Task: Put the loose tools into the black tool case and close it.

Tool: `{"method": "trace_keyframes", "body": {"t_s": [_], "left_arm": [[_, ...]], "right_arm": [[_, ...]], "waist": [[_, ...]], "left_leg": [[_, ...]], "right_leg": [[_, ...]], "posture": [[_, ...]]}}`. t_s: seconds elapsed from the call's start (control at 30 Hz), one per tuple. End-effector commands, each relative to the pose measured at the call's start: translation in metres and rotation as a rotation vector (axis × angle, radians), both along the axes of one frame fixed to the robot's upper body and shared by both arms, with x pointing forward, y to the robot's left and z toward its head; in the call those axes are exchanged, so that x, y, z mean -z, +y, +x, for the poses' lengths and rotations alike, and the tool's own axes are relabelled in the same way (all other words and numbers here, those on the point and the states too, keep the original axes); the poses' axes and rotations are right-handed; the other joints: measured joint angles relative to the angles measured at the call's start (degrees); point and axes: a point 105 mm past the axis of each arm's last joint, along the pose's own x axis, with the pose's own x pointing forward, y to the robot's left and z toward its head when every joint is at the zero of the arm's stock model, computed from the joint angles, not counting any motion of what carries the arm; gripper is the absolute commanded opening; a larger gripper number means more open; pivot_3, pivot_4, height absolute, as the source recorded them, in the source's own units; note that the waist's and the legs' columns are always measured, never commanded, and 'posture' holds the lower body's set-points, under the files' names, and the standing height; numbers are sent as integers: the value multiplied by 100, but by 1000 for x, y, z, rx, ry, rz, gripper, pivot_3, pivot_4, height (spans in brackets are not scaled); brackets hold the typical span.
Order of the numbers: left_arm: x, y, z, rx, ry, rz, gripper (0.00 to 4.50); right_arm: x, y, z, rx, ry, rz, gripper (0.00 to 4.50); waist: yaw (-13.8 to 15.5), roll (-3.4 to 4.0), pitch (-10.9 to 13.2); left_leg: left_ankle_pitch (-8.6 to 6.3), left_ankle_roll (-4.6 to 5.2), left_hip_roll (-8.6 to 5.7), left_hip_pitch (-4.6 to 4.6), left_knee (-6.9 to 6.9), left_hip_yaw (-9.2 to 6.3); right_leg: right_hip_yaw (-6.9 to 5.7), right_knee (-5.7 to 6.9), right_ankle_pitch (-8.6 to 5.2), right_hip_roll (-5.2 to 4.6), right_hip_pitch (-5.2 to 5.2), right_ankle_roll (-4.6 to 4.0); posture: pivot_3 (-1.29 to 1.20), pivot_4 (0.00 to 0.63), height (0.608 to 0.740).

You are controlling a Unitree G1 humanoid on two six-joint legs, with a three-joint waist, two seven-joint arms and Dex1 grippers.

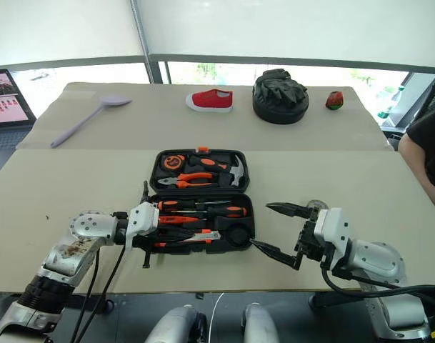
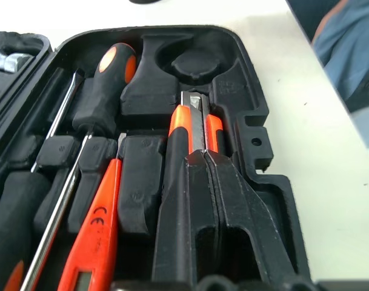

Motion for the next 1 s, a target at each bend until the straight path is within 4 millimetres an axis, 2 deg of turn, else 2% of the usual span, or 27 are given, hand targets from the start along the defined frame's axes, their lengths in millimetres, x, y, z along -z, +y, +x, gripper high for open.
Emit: {"method": "trace_keyframes", "body": {"t_s": [0.03,0.17,0.37,0.43,0.5,0.57,0.6,0.67,0.73,0.77,0.83,0.9,0.93,1.0], "left_arm": [[20,-1,7,-87,114,48,32],[36,3,7,-154,201,121,32],[42,4,6,-189,218,130,32],[21,-3,9,-154,135,3,32],[-14,-5,9,-117,58,-196,32],[-35,3,3,-86,28,-302,570],[-40,5,1,-79,29,-327,688],[-55,14,-4,-45,-25,-380,1456],[-70,34,-9,-38,-80,-403,2241],[-73,40,-10,-43,-90,-409,2584],[-63,60,-10,-112,-22,-356,3332],[-51,75,-12,-138,16,-285,4018],[-49,78,-12,-139,20,-275,4449],[-51,78,-10,-142,7,-289,4449]], "right_arm": [[-11,1,-10,-13,-33,-2,4500],[-10,-4,-14,12,-13,-5,4500],[-9,-8,-16,36,-7,-9,4500],[-13,-21,-19,110,-20,-6,4500],[-10,-48,-27,237,-29,-41,4500],[1,-81,-37,386,-10,-61,4500],[5,-91,-40,432,-2,-64,4500],[21,-119,-54,554,44,-76,4500],[41,-148,-79,684,117,-116,4500],[45,-154,-87,713,127,-128,4500],[45,-162,-94,779,121,-110,4500],[44,-163,-94,802,107,-103,4500],[45,-162,-91,796,104,-107,4500],[44,-159,-83,780,98,-130,4500]], "waist": [[68,6,-4],[93,12,-12],[87,41,-50],[100,54,-59],[122,61,-63],[146,53,-60],[138,45,-58],[100,44,-58],[80,44,-58],[75,46,-58],[34,54,-60],[-67,65,-65],[-98,65,-65],[-109,63,-63]], "left_leg": [[0,-1,0,3,0,0],[-1,3,-4,10,8,3],[-1,5,-1,22,6,6],[-1,4,0,23,6,5],[-1,5,-2,18,4,6],[-2,6,-2,-11,5,5],[-3,8,2,-17,6,2],[-6,11,4,-18,3,2],[-6,11,3,-18,2,4],[-7,11,4,-14,-3,4],[-6,9,8,-7,-12,5],[-6,8,18,3,-16,9],[-6,7,19,6,-16,9],[-4,6,22,13,-15,10]], "right_leg": [[-1,-1,0,-3,4,0],[-9,-4,-1,7,14,7],[-8,-2,-2,7,18,8],[-8,-2,-3,8,18,8],[-5,-3,-6,2,15,12],[0,-4,-5,-5,-1,12],[-1,-6,-5,-3,-7,11],[1,-9,-4,-1,-7,9],[4,-10,-5,-5,-9,8],[5,-11,-7,-6,-7,4],[7,-11,-21,-5,-7,-14],[15,-10,-35,3,-3,-22],[16,-9,-57,5,-2,11],[17,-8,-67,6,1,11]], "posture": [[0,150,740],[0,150,740],[0,150,740],[0,150,740],[0,150,740],[0,150,740],[0,150,740],[0,150,740],[0,150,740],[0,150,740],[0,150,740],[0,150,740],[0,150,740],[0,150,740]]}}
